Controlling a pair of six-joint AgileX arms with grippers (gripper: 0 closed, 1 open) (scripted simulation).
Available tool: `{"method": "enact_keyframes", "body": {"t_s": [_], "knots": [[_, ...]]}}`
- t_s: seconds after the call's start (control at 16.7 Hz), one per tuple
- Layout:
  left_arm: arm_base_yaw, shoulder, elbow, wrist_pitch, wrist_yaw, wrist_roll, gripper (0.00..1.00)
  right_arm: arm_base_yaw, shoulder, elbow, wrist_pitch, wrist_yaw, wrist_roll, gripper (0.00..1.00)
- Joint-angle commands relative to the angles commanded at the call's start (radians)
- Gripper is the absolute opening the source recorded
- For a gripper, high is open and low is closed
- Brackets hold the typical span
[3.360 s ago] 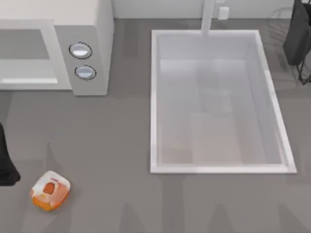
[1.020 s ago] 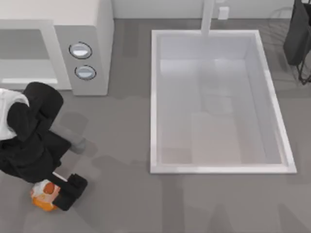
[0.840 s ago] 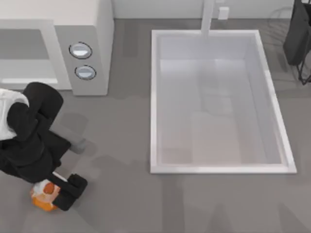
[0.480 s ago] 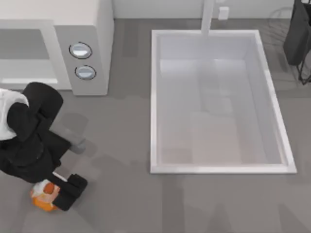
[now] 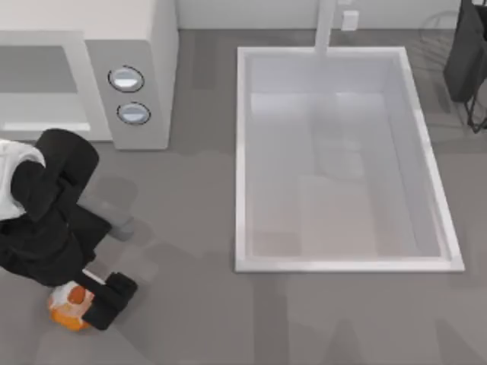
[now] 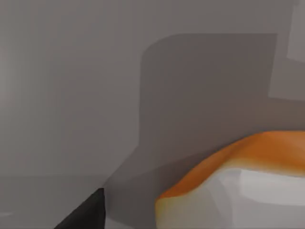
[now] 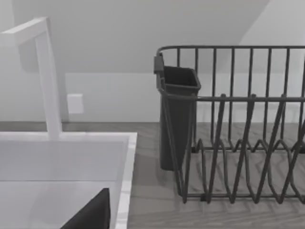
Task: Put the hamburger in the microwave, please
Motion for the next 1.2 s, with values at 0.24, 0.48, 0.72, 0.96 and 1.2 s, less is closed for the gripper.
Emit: {"method": "enact_keyframes", "body": {"t_s": [0.24,0.48,0.72,0.96,1.2], "knots": [[0.0,0.0,0.0,0.0,0.0,0.0,0.0,0.0,0.0,0.0,0.0,0.0,0.0,1.0],[0.002,-0.071,0.03,-0.07,0.017,0.001,0.0,0.0,0.0,0.0,0.0,0.0,0.0,1.0],[0.0,-0.098,0.087,-0.144,0.018,0.001,0.0,0.0,0.0,0.0,0.0,0.0,0.0,1.0],[-0.001,-0.167,0.201,-0.367,0.017,-0.003,0.0,0.0,0.0,0.0,0.0,0.0,0.0,1.0],[-0.002,-0.235,0.291,-0.499,0.017,-0.005,0.0,0.0,0.0,0.0,0.0,0.0,0.0,1.0]]}}
